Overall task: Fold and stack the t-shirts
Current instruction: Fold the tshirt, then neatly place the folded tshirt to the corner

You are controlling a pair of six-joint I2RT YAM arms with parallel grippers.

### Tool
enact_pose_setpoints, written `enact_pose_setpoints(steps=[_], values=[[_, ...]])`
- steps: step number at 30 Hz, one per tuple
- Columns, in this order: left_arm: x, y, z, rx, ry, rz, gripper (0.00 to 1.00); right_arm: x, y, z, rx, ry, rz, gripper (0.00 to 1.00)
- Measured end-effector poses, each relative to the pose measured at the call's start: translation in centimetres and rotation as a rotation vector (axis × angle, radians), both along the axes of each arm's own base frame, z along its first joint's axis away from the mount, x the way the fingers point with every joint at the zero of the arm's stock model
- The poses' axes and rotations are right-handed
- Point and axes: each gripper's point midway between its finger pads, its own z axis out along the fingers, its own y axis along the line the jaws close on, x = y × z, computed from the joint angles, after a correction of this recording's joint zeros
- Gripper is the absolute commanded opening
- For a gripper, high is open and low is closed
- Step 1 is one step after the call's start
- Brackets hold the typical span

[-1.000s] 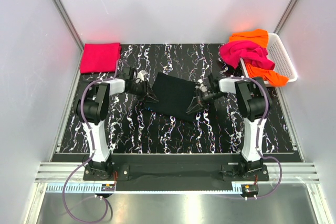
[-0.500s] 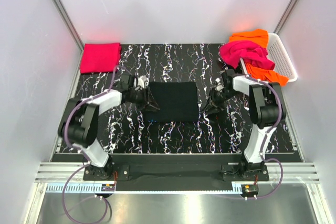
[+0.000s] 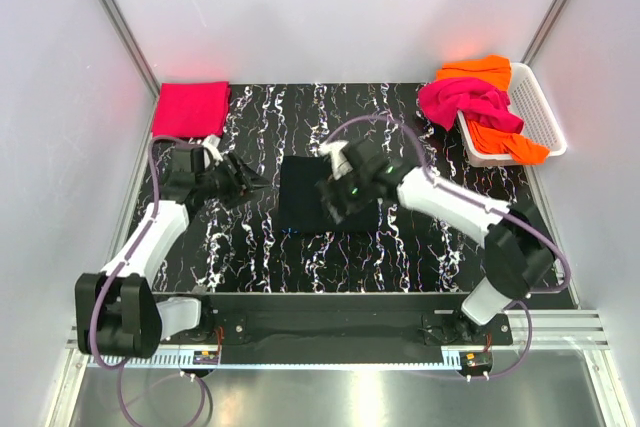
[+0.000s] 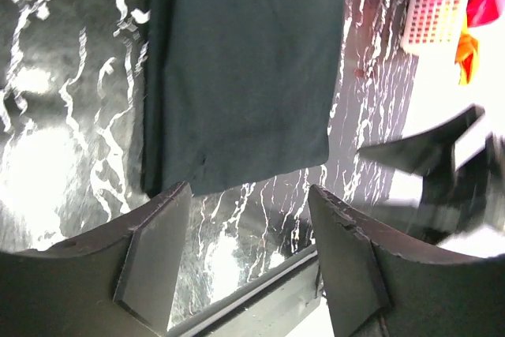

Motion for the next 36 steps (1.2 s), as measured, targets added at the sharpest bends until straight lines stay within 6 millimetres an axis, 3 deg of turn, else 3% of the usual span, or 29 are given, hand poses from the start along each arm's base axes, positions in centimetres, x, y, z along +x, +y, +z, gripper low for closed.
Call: enact_pose_setpoints(steps=[5,6,9,13,16,19,22,26,32,33,36], values=[[-0.9,1.7,-0.5,-0.007,0.083,0.119,0.68,-3.4,4.0,-2.2,-0.129,-0.306,0.323,0.91],[-1.1,2.1,-0.6,-0.007,0.100,0.147,0.83,-3.9,4.3,-2.9,-0.167,-0.361,0.387,0.89],[-1.8,3.5,-0.8,0.007,0.155,0.233,0.88,-4.9,5.2,-4.7,-0.278,-0.508,0.559,0.86],[-3.3,5.6,-1.6,0.023,0.250,0.348,0.90,-3.2,6.8,-6.2,-0.403,-0.698,0.669,0.82],[-4.1,6.8,-1.2,0.028,0.263,0.406,0.99,-2.1,7.5,-7.5,-0.482,-0.790,0.721,0.80],[-4.9,7.6,-0.7,0.038,0.254,0.451,0.99,-1.1,8.9,-7.7,-0.532,-0.885,0.751,0.75],[-5.5,8.4,-0.8,0.048,0.271,0.493,0.99,0.0,10.3,-7.9,-0.570,-0.944,0.770,0.53],[-5.9,8.9,-1.5,0.056,0.321,0.519,0.99,0.7,10.8,-8.8,-0.623,-0.959,0.792,0.32],[-4.5,8.5,-2.9,0.048,0.398,0.467,0.99,0.8,10.7,-9.4,-0.647,-0.951,0.810,0.10],[-4.1,8.2,-3.3,0.031,0.408,0.445,0.99,0.8,10.7,-9.4,-0.648,-0.951,0.811,0.03],[-2.4,7.0,-4.3,-0.035,0.422,0.377,0.99,0.6,10.5,-9.1,-0.649,-0.945,0.820,0.00]])
